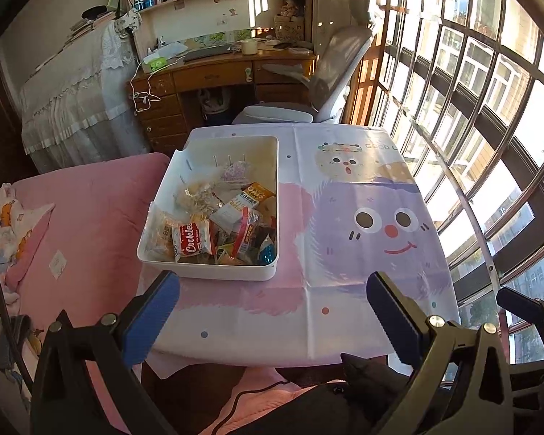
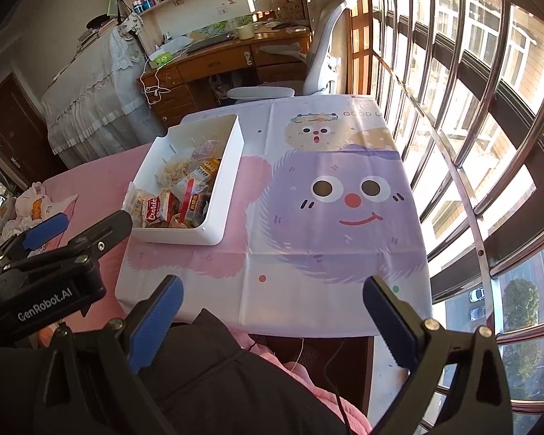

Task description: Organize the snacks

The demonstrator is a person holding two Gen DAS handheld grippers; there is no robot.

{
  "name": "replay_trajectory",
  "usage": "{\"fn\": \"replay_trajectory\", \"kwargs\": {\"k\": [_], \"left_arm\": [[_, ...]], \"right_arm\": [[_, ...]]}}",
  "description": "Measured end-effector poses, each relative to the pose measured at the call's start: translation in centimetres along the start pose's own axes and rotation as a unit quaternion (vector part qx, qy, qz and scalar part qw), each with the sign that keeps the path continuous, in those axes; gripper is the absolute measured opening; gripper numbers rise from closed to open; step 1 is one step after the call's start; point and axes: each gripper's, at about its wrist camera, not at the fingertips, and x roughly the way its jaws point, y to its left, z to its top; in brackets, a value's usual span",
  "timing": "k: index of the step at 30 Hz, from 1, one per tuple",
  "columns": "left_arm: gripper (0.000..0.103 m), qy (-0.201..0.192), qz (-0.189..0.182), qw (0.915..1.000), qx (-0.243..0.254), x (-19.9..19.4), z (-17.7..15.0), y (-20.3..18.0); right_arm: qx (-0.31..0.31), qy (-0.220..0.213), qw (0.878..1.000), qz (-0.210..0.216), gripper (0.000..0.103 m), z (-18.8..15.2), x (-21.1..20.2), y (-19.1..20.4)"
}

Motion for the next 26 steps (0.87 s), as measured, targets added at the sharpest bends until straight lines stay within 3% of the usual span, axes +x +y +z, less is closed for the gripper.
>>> {"fn": "replay_trajectory", "kwargs": {"k": [26], "left_arm": [[0.102, 0.004, 0.005, 1.0, 0.004, 0.6, 0.6, -0.4]], "right_arm": [[0.007, 0.014, 1.0, 0.003, 0.1, 1.0, 1.4, -0.8]]}}
